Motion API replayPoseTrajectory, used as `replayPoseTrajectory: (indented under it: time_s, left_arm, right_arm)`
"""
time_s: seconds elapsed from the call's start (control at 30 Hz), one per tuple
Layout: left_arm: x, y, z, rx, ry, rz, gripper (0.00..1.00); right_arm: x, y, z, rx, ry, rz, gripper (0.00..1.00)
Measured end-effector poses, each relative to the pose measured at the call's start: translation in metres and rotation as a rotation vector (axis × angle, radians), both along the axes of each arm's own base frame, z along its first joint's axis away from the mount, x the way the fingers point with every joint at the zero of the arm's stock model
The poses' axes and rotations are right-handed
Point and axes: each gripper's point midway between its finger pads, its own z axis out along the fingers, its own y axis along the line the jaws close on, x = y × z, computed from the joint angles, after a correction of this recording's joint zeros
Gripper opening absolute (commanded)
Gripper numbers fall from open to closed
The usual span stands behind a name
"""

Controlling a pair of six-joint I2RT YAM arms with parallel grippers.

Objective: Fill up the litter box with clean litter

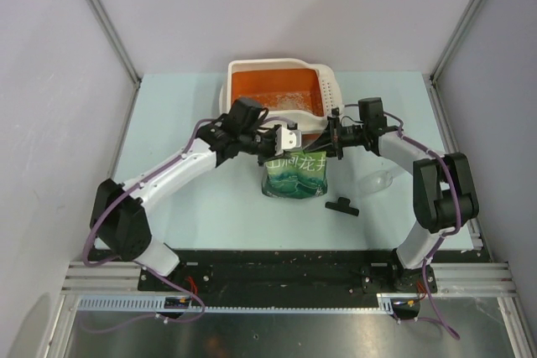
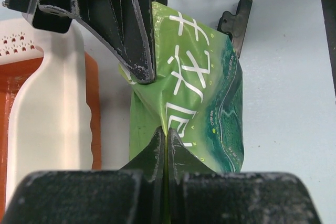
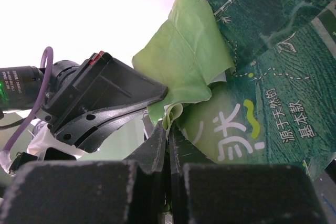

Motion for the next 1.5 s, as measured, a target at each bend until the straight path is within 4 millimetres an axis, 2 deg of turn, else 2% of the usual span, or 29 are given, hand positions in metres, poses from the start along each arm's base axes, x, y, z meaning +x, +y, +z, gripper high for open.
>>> replayPoseTrajectory:
  time_s: [0.4, 0.47, 0.5, 0.6, 0.63, 0.7, 0.8, 0.87, 0.9, 1.0, 1.07, 1.1, 1.2, 1.27, 1.3, 1.33, 1.4, 1.5]
  left_arm:
    - [-0.007, 0.004, 0.001, -0.020, -0.070, 0.005, 0.00]
    - [-0.011, 0.004, 0.001, -0.024, -0.071, 0.002, 0.00]
    - [-0.012, 0.003, 0.001, -0.024, -0.068, -0.001, 0.00]
    - [-0.016, 0.010, -0.004, -0.005, -0.041, 0.012, 0.00]
    - [-0.016, 0.011, -0.004, -0.004, -0.041, 0.015, 0.00]
    - [-0.015, 0.012, -0.004, -0.003, -0.038, 0.023, 0.00]
    - [-0.016, 0.013, -0.004, 0.001, -0.034, 0.026, 0.00]
    - [-0.016, 0.013, -0.004, 0.001, -0.034, 0.025, 0.00]
    - [-0.016, 0.013, -0.004, 0.000, -0.033, 0.025, 0.00]
    - [-0.017, 0.014, -0.005, 0.003, -0.029, 0.026, 0.00]
    - [-0.017, 0.014, -0.004, 0.003, -0.025, 0.028, 0.00]
    - [-0.017, 0.014, -0.004, 0.002, -0.023, 0.029, 0.00]
    - [-0.017, 0.014, -0.004, 0.003, -0.021, 0.028, 0.00]
    - [-0.017, 0.014, -0.004, 0.003, -0.021, 0.028, 0.00]
    - [-0.017, 0.014, -0.004, 0.003, -0.021, 0.028, 0.00]
    - [-0.017, 0.014, -0.004, 0.003, -0.021, 0.028, 0.00]
    - [-0.017, 0.014, -0.004, 0.002, -0.020, 0.028, 0.00]
    - [-0.017, 0.015, -0.004, -0.001, -0.019, 0.029, 0.00]
  right_arm:
    - [-0.010, -0.002, 0.004, 0.028, 0.025, 0.042, 0.00]
    - [-0.014, -0.003, 0.002, 0.027, 0.038, 0.053, 0.23]
    - [-0.016, -0.004, 0.002, 0.025, 0.045, 0.055, 0.27]
    - [-0.016, -0.018, 0.009, 0.044, 0.049, 0.042, 0.18]
    - [-0.015, -0.022, 0.013, 0.046, 0.037, 0.031, 0.09]
    - [-0.014, -0.027, 0.017, 0.045, 0.026, 0.014, 0.00]
    - [-0.015, -0.029, 0.017, 0.042, 0.043, 0.010, 0.01]
    - [-0.015, -0.029, 0.016, 0.041, 0.052, 0.008, 0.23]
    - [-0.015, -0.029, 0.016, 0.041, 0.063, 0.007, 0.27]
    - [-0.012, -0.033, 0.020, 0.055, 0.052, 0.001, 0.31]
    - [0.000, -0.045, 0.023, 0.062, 0.004, -0.040, 0.44]
    - [0.009, -0.055, 0.025, 0.058, -0.033, -0.081, 0.52]
    - [0.039, -0.096, 0.038, 0.011, -0.250, -0.222, 0.57]
    - [0.052, -0.111, 0.055, -0.053, -0.430, -0.267, 0.60]
    - [0.054, -0.111, 0.064, -0.085, -0.538, -0.260, 0.61]
    - [0.055, -0.106, 0.077, -0.126, -0.673, -0.235, 0.63]
    - [0.045, -0.082, 0.101, -0.200, -0.951, -0.145, 0.64]
    - [0.008, -0.040, 0.117, -0.260, -1.293, 0.037, 0.66]
